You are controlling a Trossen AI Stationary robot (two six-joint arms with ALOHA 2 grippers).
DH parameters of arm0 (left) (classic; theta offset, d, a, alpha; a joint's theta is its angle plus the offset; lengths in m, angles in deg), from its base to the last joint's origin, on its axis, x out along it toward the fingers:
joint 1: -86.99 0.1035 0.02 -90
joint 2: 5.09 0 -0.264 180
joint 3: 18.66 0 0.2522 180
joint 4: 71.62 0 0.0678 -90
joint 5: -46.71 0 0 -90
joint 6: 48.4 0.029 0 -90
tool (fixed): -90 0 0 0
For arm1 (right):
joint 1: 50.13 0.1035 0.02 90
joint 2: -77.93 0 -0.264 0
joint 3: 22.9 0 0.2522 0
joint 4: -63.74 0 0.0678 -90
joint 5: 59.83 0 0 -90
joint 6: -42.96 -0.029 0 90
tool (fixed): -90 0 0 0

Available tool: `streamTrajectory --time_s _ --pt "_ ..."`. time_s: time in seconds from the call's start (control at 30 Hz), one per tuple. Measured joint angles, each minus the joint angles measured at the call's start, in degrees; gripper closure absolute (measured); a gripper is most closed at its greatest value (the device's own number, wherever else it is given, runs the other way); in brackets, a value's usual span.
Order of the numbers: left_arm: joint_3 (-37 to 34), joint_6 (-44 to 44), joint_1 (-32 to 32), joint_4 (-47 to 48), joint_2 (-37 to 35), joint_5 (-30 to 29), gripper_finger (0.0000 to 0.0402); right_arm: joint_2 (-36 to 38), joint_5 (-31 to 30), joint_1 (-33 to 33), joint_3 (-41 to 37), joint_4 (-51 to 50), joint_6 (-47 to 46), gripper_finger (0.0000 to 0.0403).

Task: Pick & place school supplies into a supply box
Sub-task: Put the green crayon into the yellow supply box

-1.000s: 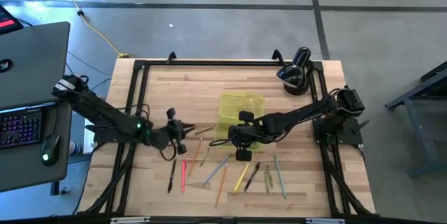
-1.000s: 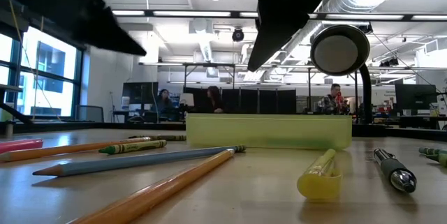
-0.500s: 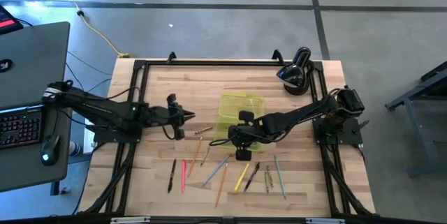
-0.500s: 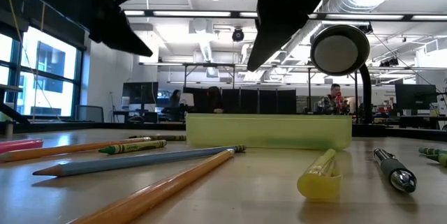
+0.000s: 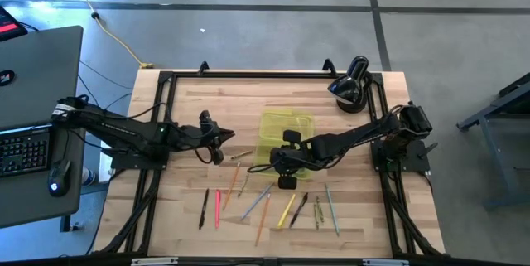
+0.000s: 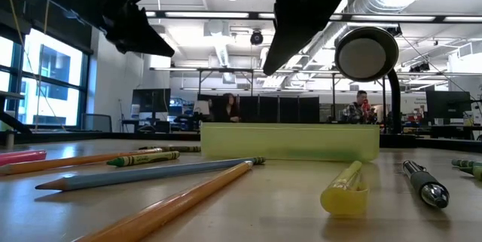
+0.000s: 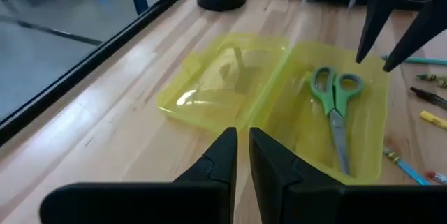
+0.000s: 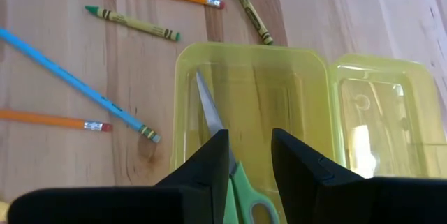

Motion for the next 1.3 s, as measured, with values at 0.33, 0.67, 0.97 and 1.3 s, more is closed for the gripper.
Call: streamTrajectory --time_s 0.33,0.67,0.97,1.3 --pt "0.0 -0.2 0.0 -0.6 5.7 4.8 0.0305 0.0 0.0 0.0 0.0 1.4 0.0 0.0316" --pt "0.0 -4.8 0.0 0.5 8.8 6.4 0.0225 0.0 0.0 0.0 0.0 1.7 0.0 0.0316" --pt "-2.8 -7.8 0.0 -2.6 9.1 8.4 0.0222 0.0 0.0 0.0 0.0 1.7 -1.0 0.0315" --pt "-7.6 -7.9 0.0 -12.7 15.1 7.7 0.0222 0.0 0.0 0.0 0.0 1.8 -1.1 0.0315"
